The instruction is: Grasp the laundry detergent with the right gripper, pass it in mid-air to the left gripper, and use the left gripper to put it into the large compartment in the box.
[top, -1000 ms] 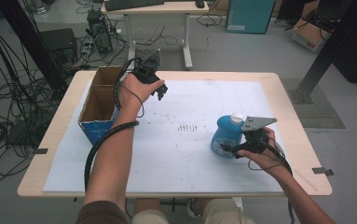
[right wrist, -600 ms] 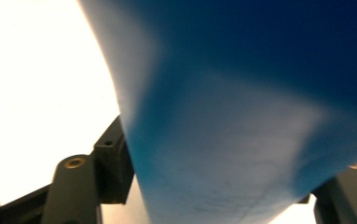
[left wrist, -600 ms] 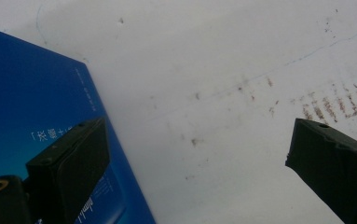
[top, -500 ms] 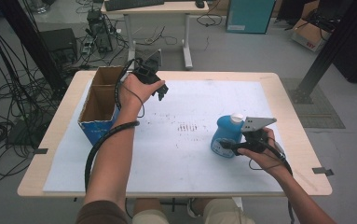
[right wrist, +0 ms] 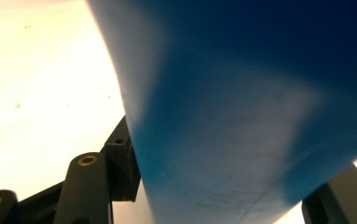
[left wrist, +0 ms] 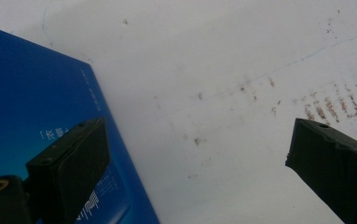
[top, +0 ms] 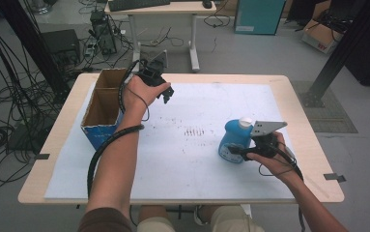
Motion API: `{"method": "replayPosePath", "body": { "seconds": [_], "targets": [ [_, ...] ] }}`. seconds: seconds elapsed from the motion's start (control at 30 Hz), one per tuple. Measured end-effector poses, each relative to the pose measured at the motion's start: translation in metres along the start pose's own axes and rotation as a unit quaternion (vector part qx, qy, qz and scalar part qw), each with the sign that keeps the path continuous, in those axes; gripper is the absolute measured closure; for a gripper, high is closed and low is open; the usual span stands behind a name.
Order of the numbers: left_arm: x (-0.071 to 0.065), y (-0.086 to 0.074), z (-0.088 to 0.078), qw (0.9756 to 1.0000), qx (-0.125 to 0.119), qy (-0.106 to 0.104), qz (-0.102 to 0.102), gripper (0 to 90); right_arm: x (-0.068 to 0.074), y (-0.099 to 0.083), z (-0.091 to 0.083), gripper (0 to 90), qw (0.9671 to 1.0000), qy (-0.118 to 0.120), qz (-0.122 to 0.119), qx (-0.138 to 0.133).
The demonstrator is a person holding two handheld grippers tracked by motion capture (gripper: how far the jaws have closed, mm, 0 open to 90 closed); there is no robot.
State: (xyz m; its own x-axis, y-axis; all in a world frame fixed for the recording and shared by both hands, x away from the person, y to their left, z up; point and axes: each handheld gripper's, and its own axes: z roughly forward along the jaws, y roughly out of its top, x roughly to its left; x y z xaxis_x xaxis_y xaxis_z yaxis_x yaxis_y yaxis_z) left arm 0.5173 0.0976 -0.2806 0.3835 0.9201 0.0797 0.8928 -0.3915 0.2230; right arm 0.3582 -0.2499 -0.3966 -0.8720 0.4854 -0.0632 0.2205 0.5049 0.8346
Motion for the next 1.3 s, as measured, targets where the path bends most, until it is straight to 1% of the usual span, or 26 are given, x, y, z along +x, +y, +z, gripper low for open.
{"method": "replayPosePath", "body": {
  "seconds": [0.13, 0.33, 0.43, 0.5, 0.53, 0.63, 0.77, 0.97, 1.07, 1.17, 1.3],
  "targets": [
    [-0.0006, -0.0001, -0.0007, 1.0000, -0.001, 0.000, -0.003, 6.1, -0.0003, -0.0005, 0.0000, 41.3, 1.0000, 0.001, -0.002, -0.002],
    [-0.0008, 0.0002, -0.0010, 1.0000, -0.001, 0.003, 0.000, 6.1, -0.0002, -0.0011, -0.0003, 41.4, 1.0000, 0.001, -0.001, -0.003],
    [0.0004, -0.0005, -0.0016, 1.0000, 0.000, 0.005, 0.001, 6.1, -0.0008, -0.0005, -0.0001, 41.4, 1.0000, 0.002, -0.004, -0.001],
    [0.0017, -0.0013, -0.0022, 1.0000, 0.000, 0.005, 0.000, 6.1, -0.0003, -0.0004, -0.0002, 41.5, 1.0000, 0.001, 0.000, 0.000],
    [0.0016, -0.0017, -0.0023, 1.0000, -0.001, 0.005, -0.004, 6.1, -0.0004, -0.0004, -0.0001, 41.5, 1.0000, 0.001, -0.001, -0.001],
    [0.0031, -0.0027, -0.0038, 1.0000, 0.000, 0.006, -0.002, 6.1, -0.0008, -0.0006, -0.0001, 41.5, 1.0000, 0.002, -0.004, -0.002],
    [0.0035, -0.0033, -0.0042, 1.0000, -0.001, 0.007, -0.004, 6.1, -0.0004, -0.0004, -0.0002, 41.6, 1.0000, 0.002, 0.001, 0.000],
    [0.0039, -0.0037, -0.0051, 1.0000, -0.003, 0.007, -0.006, 6.1, -0.0007, -0.0001, -0.0002, 41.7, 1.0000, 0.002, 0.000, 0.001],
    [0.0043, -0.0041, -0.0059, 1.0000, -0.001, 0.009, -0.001, 6.1, -0.0010, 0.0001, -0.0001, 41.9, 1.0000, 0.002, 0.000, 0.001],
    [0.0046, -0.0044, -0.0070, 0.9999, -0.003, 0.011, -0.003, 6.1, -0.0002, 0.0000, -0.0002, 42.1, 1.0000, 0.001, 0.002, 0.002],
    [0.0055, -0.0050, -0.0091, 1.0000, -0.003, 0.007, -0.005, 6.1, -0.0008, 0.0002, 0.0000, 42.1, 1.0000, 0.001, 0.000, 0.001]
  ]
}}
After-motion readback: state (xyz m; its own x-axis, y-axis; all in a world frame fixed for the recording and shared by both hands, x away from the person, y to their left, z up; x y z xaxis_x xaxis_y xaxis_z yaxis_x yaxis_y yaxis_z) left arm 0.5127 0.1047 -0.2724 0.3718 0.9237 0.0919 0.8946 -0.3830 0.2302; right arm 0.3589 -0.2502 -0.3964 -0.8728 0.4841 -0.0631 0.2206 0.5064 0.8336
